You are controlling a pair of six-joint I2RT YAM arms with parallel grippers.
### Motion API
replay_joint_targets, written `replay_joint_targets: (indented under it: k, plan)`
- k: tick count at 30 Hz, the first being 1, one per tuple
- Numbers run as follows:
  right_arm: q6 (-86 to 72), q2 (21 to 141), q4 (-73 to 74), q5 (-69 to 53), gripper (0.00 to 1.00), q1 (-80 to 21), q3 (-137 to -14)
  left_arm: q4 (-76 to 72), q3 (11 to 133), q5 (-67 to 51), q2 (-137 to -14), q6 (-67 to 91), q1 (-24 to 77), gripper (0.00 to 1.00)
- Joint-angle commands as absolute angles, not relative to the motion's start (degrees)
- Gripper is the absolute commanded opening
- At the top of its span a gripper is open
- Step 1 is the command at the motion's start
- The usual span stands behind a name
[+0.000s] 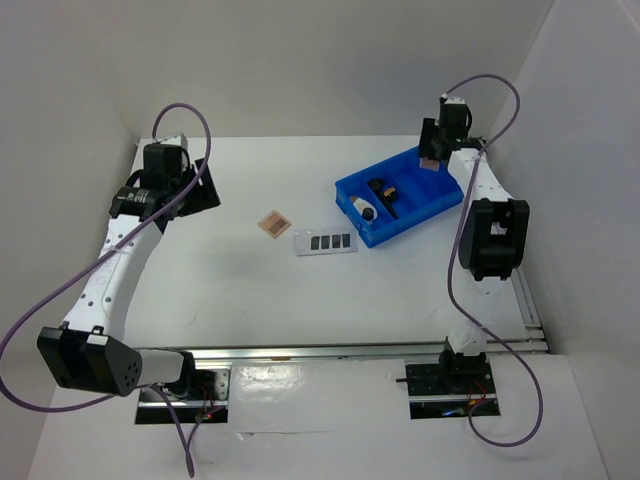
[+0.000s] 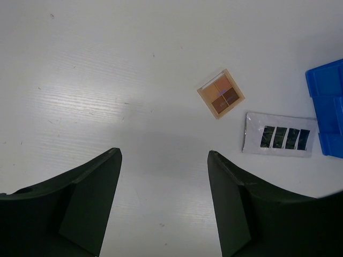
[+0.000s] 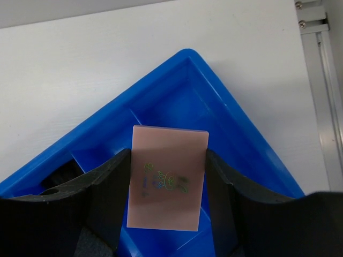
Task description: Organize the makeup
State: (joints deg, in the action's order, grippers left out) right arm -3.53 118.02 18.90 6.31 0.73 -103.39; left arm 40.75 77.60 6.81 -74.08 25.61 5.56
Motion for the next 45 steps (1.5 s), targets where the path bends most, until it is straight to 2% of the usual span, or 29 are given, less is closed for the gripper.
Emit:
replay_joint_targets:
  k: [1,7,9,11,13,15,17,20,26,31,39,45]
  plan:
    - [-3.43,119.70,17.58,4.75,0.38,0.35,-101.87,39.55,79.54,6.94,-74.53,24.70,5.80,0.79]
    - [-3.95,122.60,16.96,1.07,0.38,0.35,-100.28,39.55,79.54,6.42,-74.53,24.70,5.80,0.79]
    - [-3.96,123.30,16.96,0.10,0.42,0.35,-100.28,39.55,79.54,6.42,-74.53,24.70,5.80,0.79]
    - [-3.96,124.10,17.48,-0.70,0.53,-0.26,-101.07,39.55,79.54,6.42,-74.53,24.70,5.80,0.79]
    - [-3.96,124.63,18.10,-0.70,0.72,-1.49,-101.94,40.08,79.54,6.42,-74.01,24.70,5.80,0.79]
    - [-3.96,124.01,18.11,0.18,0.80,-2.36,-101.95,40.08,79.54,6.94,-74.00,24.70,5.80,0.79]
    - [-3.96,122.27,18.11,0.18,0.83,-2.90,-102.66,40.08,80.07,6.94,-74.00,24.70,5.80,0.79]
    - [-3.96,118.85,18.11,0.70,0.83,-4.04,-102.66,40.08,80.07,6.94,-73.39,25.22,5.80,0.79]
    - [-3.43,112.33,18.63,1.93,0.67,-11.06,-103.97,40.08,79.45,6.94,-72.77,25.22,5.80,0.79]
    - [-2.90,112.58,21.44,-1.40,0.66,-20.11,-108.27,40.08,78.40,6.94,-71.02,25.22,5.80,0.79]
    - [3.77,127.86,29.36,-9.94,0.94,-32.51,-121.89,41.84,80.85,6.42,-69.18,25.75,5.80,0.79]
    - [9.32,131.48,25.49,-8.61,0.98,-38.14,-119.19,41.84,80.33,6.42,-67.85,25.75,5.80,0.79]
